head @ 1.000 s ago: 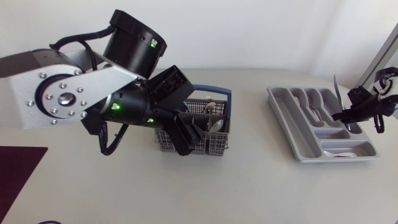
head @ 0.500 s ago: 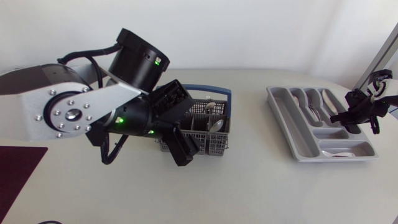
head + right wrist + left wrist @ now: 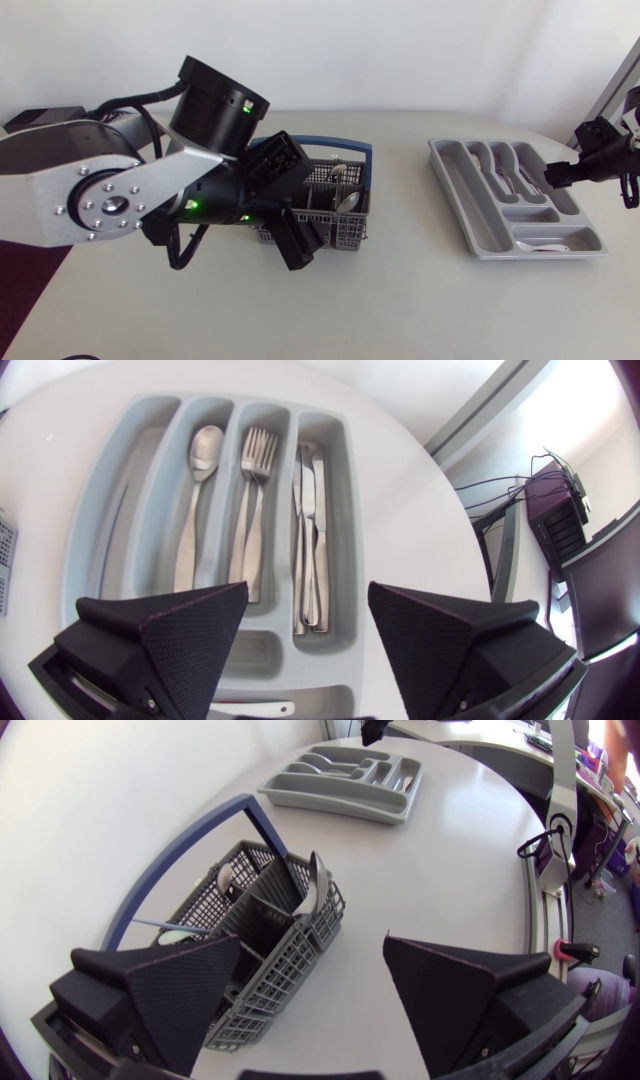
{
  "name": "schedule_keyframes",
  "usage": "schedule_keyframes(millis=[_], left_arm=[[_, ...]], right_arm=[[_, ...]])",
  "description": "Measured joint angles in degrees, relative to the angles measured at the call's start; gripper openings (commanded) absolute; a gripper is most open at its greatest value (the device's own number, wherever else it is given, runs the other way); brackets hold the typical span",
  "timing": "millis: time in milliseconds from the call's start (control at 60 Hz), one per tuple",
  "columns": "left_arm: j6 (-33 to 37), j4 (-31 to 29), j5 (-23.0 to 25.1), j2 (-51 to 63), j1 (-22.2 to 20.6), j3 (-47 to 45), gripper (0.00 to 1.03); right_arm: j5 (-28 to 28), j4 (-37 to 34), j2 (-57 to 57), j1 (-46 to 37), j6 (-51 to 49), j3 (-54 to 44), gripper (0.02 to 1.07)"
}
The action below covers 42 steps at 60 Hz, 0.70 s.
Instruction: Sort the cutlery from the basket into the organizer compartments.
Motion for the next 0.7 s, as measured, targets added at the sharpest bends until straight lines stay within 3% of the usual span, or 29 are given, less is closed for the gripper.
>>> schedule_keyframes(millis=[500, 700], left_arm=[[-0.1, 1.5, 0.0, 9.3, -1.3, 7.4, 0.91], [-1.7, 0.3, 1.3, 14.2, -1.0, 12.8, 0.73]], right_arm=[[-2.4, 1.0, -17.2, 8.1, 0.0, -16.5, 0.94], [-2.4, 1.1, -20.9, 9.5, 0.2, -18.6, 0.94]])
